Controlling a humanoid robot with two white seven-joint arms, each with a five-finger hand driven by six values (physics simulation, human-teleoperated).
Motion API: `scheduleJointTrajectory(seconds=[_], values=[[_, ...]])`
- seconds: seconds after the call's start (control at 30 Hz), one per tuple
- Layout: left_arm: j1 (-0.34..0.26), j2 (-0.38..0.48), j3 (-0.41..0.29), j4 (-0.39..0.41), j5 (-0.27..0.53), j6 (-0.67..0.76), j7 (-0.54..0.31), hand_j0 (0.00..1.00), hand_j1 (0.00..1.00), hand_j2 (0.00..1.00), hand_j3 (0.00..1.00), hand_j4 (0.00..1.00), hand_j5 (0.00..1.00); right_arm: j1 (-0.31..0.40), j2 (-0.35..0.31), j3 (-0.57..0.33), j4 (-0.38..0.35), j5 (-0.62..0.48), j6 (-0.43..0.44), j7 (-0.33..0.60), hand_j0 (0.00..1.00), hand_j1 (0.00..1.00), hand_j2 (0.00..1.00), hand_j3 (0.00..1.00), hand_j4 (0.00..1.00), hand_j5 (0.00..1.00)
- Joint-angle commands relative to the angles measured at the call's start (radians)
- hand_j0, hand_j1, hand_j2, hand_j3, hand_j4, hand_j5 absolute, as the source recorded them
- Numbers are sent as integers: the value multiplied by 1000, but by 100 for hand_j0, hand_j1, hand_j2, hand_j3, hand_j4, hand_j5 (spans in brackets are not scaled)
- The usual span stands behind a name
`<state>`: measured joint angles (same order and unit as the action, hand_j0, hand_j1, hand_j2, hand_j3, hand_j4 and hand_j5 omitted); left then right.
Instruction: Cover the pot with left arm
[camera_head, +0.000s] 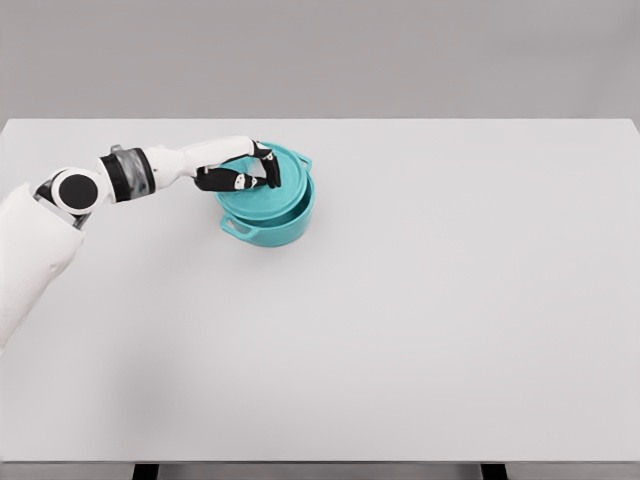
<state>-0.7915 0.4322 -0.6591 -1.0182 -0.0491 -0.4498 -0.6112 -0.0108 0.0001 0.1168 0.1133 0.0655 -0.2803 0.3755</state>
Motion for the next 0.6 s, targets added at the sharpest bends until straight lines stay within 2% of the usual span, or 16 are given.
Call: scheduleJointTrajectory(seconds=[0.0,0.57], values=[[0,-4,1,1,6,3,0,42,42,42,42,42,42,0,0,0,-1,0,0,0,100,100,100,100,100,100],[9,-6,-4,0,8,3,0,42,42,42,42,42,42,0,0,0,0,0,0,0,100,100,100,100,100,100]])
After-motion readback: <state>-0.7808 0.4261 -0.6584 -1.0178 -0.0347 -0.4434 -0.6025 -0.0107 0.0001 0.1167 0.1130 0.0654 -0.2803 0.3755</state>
